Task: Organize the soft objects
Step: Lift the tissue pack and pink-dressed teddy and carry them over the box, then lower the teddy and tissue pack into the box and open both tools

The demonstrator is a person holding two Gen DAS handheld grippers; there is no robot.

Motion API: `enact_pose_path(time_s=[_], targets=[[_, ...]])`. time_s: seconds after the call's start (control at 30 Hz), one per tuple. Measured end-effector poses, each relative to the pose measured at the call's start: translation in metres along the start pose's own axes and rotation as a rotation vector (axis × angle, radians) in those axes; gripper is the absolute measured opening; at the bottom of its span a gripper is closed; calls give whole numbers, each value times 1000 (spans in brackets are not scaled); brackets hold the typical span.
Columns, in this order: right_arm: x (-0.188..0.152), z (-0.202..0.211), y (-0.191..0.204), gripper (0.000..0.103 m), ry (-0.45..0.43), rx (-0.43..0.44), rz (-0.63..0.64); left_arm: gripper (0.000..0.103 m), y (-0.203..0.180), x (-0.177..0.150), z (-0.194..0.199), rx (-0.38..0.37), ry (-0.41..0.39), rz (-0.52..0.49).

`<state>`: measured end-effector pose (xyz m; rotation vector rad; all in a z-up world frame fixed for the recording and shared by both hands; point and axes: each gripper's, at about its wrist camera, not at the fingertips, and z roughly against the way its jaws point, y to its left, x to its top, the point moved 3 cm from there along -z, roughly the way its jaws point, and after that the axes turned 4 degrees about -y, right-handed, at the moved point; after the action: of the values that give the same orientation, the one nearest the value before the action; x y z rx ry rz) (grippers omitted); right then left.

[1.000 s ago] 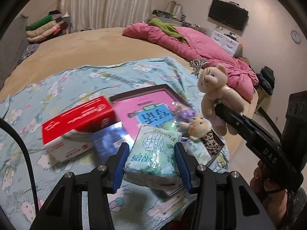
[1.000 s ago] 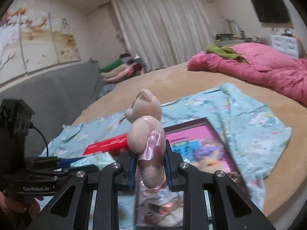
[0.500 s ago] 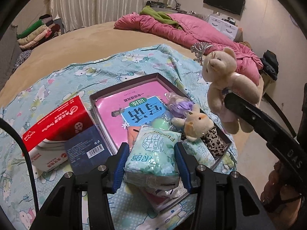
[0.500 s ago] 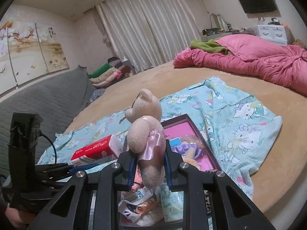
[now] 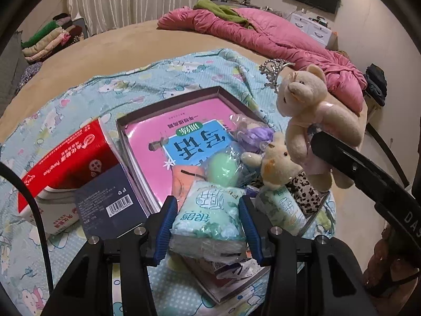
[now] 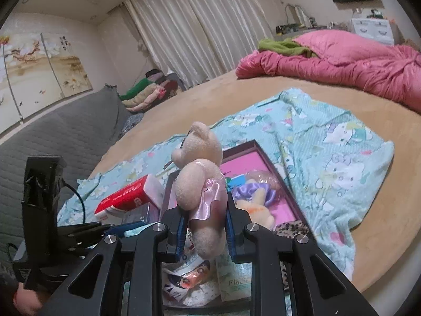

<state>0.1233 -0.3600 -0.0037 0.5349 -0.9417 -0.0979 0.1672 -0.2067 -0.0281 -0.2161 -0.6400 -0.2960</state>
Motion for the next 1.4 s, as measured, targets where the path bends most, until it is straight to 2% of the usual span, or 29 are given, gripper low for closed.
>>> enact_pose_path(time_s=[0.17,0.4,0.63,1.0,1.4], targets=[[-9,-10,-5,25,49,11,-25,49,5,-4,-9,0,15,17],[-10,-11,-8,25,48,28,-55,49,11,-7,-16,-3,20,36],[-14,-21,-5,25,87,56,-65,49,14,-6,-21,-9,22,50],[-32,-41,-10,25,187,106,-143,49,11,-8,-25,-12,26,36],[-33,-49,-11,27,180,53,-110,49,10,-10,-26,-17,28,38]])
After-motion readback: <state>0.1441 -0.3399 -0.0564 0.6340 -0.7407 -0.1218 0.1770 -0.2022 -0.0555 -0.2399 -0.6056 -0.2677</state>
